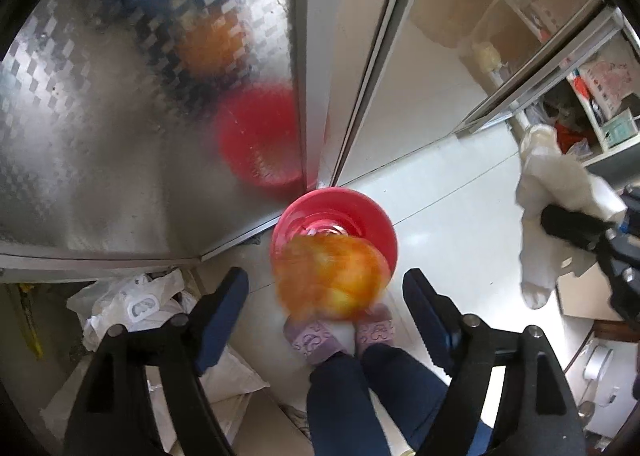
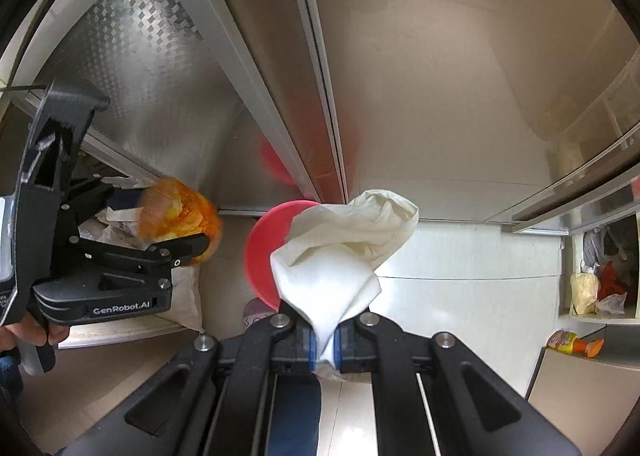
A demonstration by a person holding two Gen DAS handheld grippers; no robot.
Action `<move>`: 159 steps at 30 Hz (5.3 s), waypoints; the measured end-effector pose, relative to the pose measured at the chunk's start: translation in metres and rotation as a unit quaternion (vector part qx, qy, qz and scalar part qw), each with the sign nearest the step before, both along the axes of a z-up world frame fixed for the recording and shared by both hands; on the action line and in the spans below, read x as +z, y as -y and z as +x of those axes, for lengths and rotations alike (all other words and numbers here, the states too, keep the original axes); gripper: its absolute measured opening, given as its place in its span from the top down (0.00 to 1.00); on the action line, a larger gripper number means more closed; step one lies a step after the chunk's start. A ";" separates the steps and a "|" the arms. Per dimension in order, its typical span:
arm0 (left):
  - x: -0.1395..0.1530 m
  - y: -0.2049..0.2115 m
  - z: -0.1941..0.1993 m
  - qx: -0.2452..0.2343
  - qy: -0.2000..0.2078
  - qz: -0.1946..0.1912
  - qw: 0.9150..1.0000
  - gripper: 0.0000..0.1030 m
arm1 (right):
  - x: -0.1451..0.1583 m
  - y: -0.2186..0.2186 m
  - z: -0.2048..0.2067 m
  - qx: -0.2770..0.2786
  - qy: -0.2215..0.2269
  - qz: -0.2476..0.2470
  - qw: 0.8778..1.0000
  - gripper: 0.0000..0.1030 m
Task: Collect trash
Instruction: 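Open the left tool to drop the cup while the right tool releases the gloves, then raise both tools back up to the counter toward the brush and box, then grasp the yellow scrub brush by its bristle block with the right tool, then grasp the white-green medicine box with the left tool while the right tool holds the brush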
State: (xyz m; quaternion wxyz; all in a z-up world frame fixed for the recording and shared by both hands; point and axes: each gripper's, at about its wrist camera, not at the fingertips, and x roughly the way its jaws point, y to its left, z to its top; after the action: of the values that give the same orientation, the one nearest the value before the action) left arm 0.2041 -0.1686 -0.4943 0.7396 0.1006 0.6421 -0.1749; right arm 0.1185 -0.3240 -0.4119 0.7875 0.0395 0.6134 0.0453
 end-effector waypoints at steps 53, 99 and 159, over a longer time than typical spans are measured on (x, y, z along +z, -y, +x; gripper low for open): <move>0.112 -0.097 -0.043 0.131 0.040 0.013 0.990 0.00 | 0.039 -0.062 0.012 0.097 -0.003 -0.010 0.995 0.01; 0.406 -0.288 0.156 0.204 0.219 0.017 0.954 0.00 | 0.318 -0.188 0.236 0.169 0.160 0.003 0.973 0.01; 0.301 -0.338 0.315 0.159 0.100 -0.032 0.982 0.00 | 0.261 -0.241 0.346 0.166 0.055 -0.016 0.984 0.66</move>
State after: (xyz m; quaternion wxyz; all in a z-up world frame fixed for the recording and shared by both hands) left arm 0.5191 0.1693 -0.1934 0.8210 -0.0095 0.5671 -0.0647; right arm 0.4646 -0.0828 -0.1511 0.8020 -0.0782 0.5679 0.1679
